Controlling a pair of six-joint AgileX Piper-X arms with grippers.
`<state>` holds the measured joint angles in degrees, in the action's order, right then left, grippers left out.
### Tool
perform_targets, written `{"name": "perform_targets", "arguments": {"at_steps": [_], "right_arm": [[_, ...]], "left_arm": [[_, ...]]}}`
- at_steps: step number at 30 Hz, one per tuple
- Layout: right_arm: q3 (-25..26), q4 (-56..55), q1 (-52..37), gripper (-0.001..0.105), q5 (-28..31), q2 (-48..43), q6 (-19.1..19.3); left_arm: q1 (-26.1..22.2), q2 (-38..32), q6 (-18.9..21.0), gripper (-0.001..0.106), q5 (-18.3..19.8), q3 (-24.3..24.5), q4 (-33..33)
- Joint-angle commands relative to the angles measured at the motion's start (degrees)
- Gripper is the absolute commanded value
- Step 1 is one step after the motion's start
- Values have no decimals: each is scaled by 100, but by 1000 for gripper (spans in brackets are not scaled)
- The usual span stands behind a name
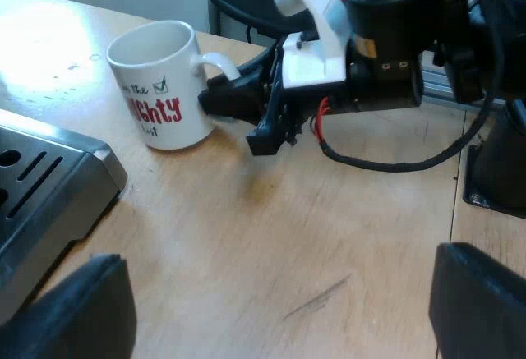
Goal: Remove mug from coffee machine
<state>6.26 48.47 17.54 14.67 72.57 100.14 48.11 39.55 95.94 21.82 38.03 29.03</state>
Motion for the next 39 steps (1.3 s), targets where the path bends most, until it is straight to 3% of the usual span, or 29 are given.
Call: {"name": "perform_targets", "arguments": {"at_steps": [1, 9, 19, 22, 26, 30, 39], "right_arm": [[177, 419, -19, 0, 7, 264, 79], [586, 758, -19, 0, 7, 1107, 79], [719, 790, -19, 0, 7, 1527, 79], [719, 791, -19, 18, 7, 1523, 79], [719, 551, -19, 55, 7, 1523, 54], [719, 327, -19, 63, 7, 1523, 54], [719, 254, 55, 63, -3, 1480, -49]], "left_arm": [[38, 20, 69, 87, -61, 15, -54], [38, 20, 69, 87, -61, 15, -54], [38, 20, 69, 87, -61, 15, -54], [38, 20, 69, 87, -61, 15, -54], [38, 20, 69, 87, -61, 15, -54], [38, 20, 69, 87, -61, 15, -54], [38, 20, 69, 87, -61, 15, -54]]}}
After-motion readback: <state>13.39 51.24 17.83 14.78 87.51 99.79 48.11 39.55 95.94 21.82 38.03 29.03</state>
